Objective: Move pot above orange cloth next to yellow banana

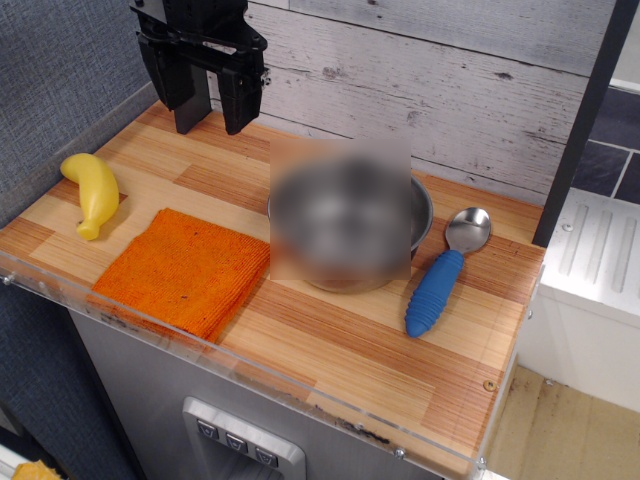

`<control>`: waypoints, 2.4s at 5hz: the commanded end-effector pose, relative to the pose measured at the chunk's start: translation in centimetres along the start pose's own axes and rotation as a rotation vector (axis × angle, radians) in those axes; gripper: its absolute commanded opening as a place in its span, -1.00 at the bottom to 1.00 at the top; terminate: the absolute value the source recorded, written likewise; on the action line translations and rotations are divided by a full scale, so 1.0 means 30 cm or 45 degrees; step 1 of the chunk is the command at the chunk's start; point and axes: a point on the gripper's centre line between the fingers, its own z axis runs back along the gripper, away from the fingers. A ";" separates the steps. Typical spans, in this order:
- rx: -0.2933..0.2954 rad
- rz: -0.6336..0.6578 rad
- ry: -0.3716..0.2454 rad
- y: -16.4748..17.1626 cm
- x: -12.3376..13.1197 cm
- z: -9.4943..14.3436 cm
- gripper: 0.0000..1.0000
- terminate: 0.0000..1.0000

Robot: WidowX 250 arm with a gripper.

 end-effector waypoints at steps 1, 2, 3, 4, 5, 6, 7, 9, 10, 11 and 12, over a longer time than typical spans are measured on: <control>0.000 0.000 0.000 0.000 0.000 0.000 1.00 -1.00; -0.055 -0.057 -0.007 -0.096 0.046 -0.051 1.00 -1.00; -0.082 -0.094 -0.007 -0.169 0.078 -0.085 1.00 -1.00; -0.068 -0.116 -0.002 -0.234 0.115 -0.140 1.00 -1.00; -0.007 -0.141 0.051 -0.238 0.125 -0.194 1.00 -1.00; 0.069 -0.134 0.102 -0.181 0.117 -0.227 1.00 -1.00; 0.051 -0.139 0.082 -0.174 0.127 -0.209 1.00 -1.00; -0.018 -0.153 -0.062 -0.176 0.146 -0.086 1.00 -1.00; -0.029 -0.126 -0.067 -0.130 0.142 -0.080 1.00 -1.00; -0.017 -0.113 -0.029 -0.080 0.131 -0.107 1.00 -1.00; -0.008 -0.112 0.001 -0.063 0.123 -0.138 1.00 -1.00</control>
